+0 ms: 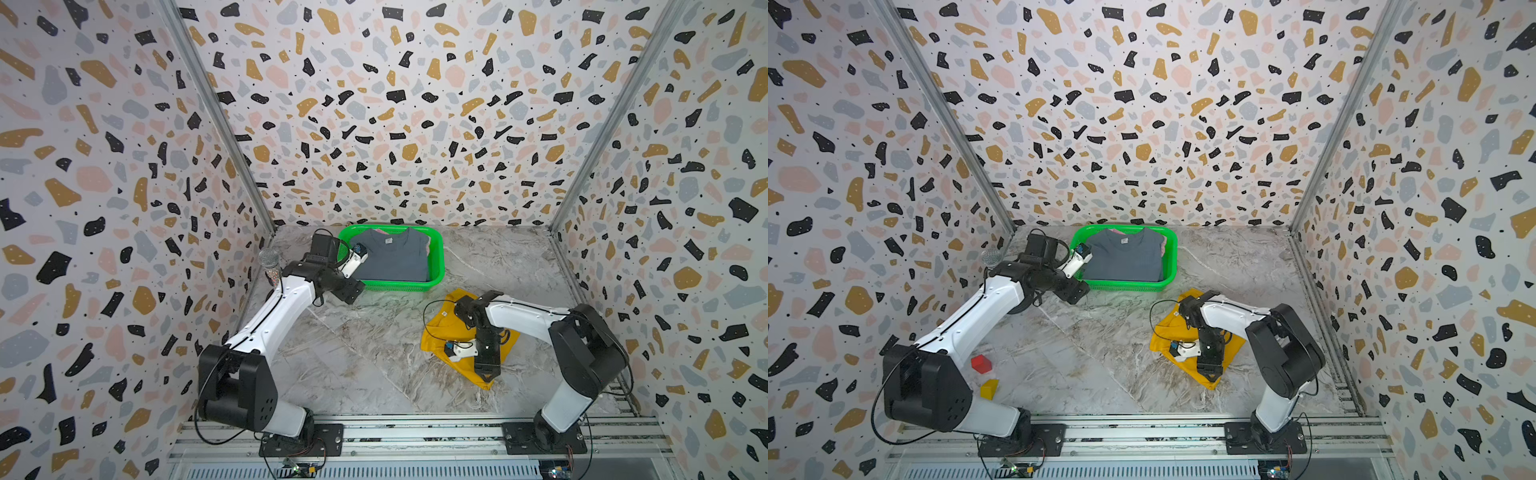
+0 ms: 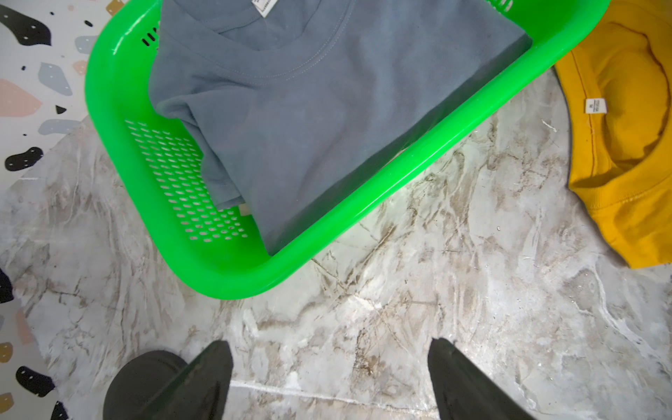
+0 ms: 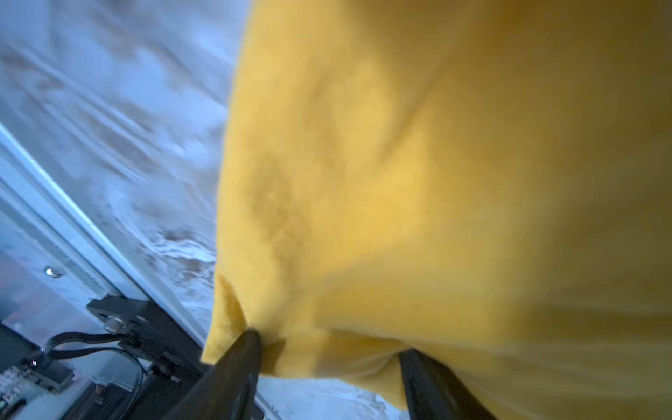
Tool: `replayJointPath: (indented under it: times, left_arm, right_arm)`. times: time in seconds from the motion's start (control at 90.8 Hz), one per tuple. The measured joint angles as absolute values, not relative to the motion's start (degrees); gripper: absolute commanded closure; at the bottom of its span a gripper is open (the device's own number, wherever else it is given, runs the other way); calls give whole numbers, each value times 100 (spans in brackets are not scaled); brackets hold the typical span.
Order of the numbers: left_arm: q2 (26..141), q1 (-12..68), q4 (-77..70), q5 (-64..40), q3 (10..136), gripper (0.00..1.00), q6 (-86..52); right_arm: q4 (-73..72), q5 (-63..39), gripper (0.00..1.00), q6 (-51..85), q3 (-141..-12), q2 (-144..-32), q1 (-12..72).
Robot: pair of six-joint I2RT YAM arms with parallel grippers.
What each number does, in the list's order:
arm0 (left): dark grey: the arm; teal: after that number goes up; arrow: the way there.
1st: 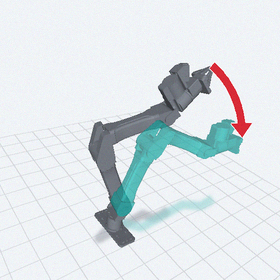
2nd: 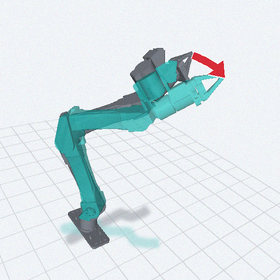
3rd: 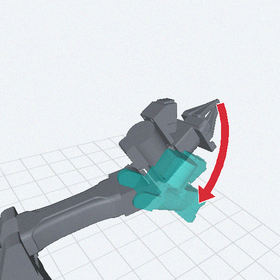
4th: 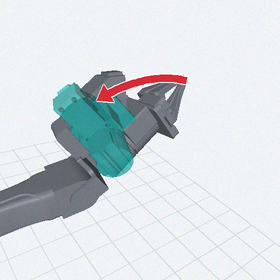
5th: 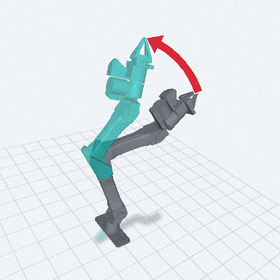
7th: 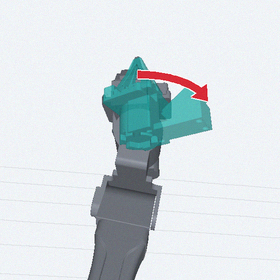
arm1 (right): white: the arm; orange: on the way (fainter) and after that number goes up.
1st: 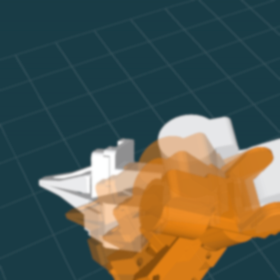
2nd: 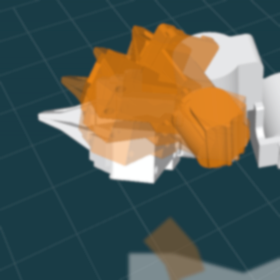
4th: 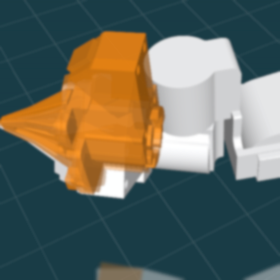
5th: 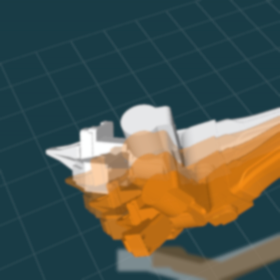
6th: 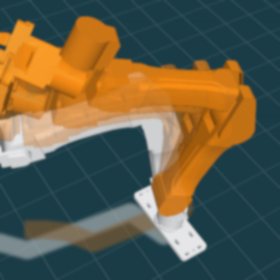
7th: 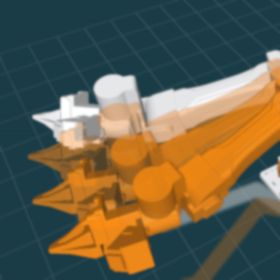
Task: Put the folded t-shirts into the basket
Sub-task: Move the T-shirt to the center of the board.
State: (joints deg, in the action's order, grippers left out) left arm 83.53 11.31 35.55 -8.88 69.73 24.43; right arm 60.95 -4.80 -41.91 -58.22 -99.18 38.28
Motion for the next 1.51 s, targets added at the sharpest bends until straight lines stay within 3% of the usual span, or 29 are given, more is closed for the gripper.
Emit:
replayJointPath:
  times: [0.297,0.661,0.793,0.925,1.09,1.508]
  left_arm:
    - [8143,626,3566,-921,6956,9,2440]
    - [8077,38,3721,-1422,6904,2,2290]
    - [8014,38,3846,-1870,6720,6,2222]
    - [8016,143,3922,-2432,6458,8,2139]
    - [8038,952,3822,-2554,6145,9,2143]
    - [9242,3138,3177,-1531,6119,14,2641]
  right_arm:
    - [6401,-1313,33,-4200,-7137,-10901,5146]
    - [5218,-2547,32,-3876,-8206,-11275,5437]
    - [4818,-2722,31,-3677,-7568,-10490,5092]
    - [4617,-2803,29,-3441,-6969,-9598,4180]
    - [4300,-2574,24,-2928,-6445,-8910,2954]
    - [3938,-1529,19,-1562,-6779,-10073,2082]
